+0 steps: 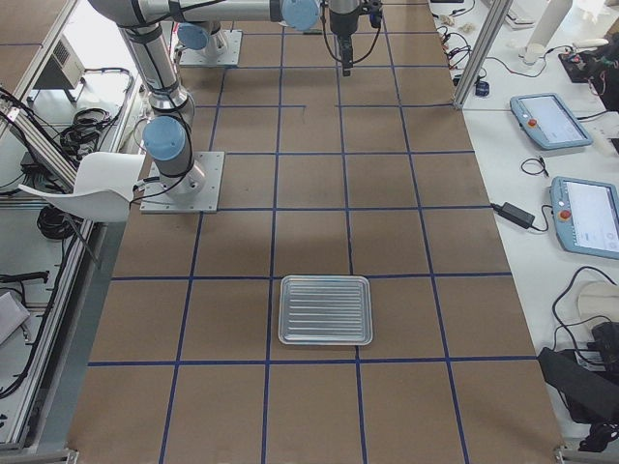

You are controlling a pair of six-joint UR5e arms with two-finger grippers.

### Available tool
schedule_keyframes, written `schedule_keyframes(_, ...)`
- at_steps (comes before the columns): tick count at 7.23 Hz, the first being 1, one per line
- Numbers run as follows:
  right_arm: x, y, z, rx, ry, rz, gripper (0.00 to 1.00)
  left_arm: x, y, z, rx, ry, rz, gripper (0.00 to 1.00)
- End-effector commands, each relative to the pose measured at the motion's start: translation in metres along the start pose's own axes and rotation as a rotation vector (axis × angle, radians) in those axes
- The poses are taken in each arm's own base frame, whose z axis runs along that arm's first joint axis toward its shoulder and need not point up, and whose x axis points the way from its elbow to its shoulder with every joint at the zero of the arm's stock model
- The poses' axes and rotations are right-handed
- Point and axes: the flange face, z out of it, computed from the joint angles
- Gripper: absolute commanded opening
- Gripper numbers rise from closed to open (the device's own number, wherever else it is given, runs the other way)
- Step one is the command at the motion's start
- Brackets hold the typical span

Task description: Place bearing gear from tray to pile

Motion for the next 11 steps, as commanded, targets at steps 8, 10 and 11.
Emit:
schedule_keyframes(8,0.002,-0.001,-0.001,0.000,0.002,-0.002,1.00,-0.075,0.053,-0.052,0.014,0.068,-0.126,0.99)
schedule_keyframes(10,0.002,-0.001,-0.001,0.000,0.002,-0.003,1.00,-0.065,0.055,-0.064,0.038,0.049,-0.097,1.00)
schedule_keyframes(11,0.002,-0.001,-0.001,0.000,0.002,-0.003,1.00,-0.064,0.056,-0.065,0.039,0.049,-0.097,1.00)
